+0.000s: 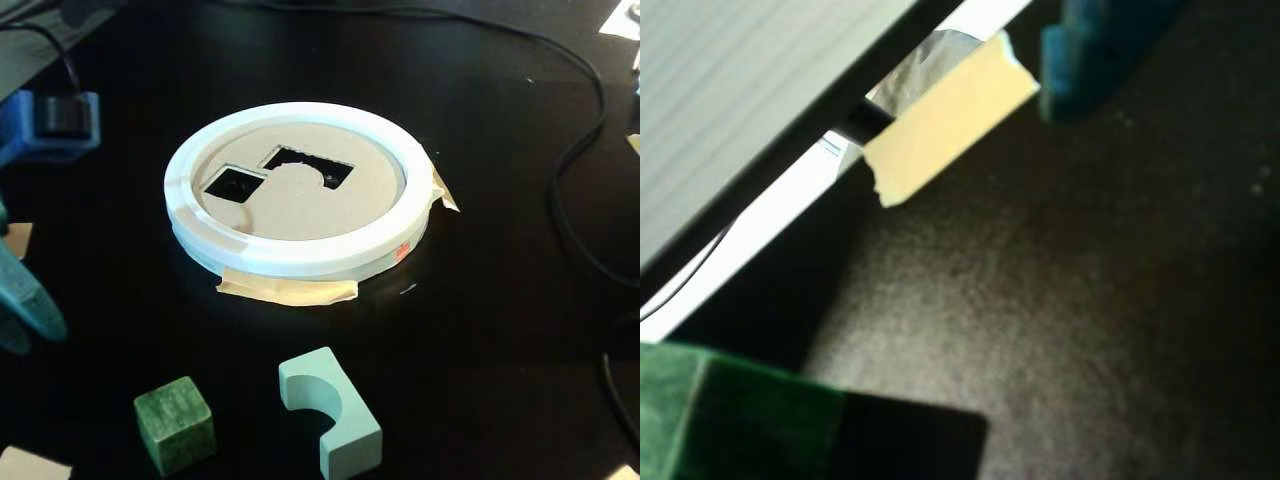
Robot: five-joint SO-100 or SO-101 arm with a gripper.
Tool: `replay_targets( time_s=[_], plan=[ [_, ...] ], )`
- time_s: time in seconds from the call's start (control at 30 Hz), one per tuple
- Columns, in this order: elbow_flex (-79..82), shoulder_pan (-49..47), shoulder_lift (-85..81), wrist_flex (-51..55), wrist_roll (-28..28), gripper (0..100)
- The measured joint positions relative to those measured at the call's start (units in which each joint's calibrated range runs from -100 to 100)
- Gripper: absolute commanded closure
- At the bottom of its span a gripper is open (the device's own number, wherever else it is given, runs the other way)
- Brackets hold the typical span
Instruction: Pick up the square block and drop it in corresponding square shaped hole
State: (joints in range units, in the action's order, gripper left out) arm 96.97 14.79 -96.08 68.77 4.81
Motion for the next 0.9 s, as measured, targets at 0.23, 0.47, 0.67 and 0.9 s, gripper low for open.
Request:
replay_targets(
  time_s=[0.23,0.47,0.67,0.9],
  plan=[
    [0.0,0.7,0.0,0.0,0.05,18],
    [0.0,0.4,0.0,0.0,0.05,18],
    [0.0,0.4,0.0,0.0,0.05,18],
    [0.0,0.4,0.0,0.0,0.05,18]
  ],
)
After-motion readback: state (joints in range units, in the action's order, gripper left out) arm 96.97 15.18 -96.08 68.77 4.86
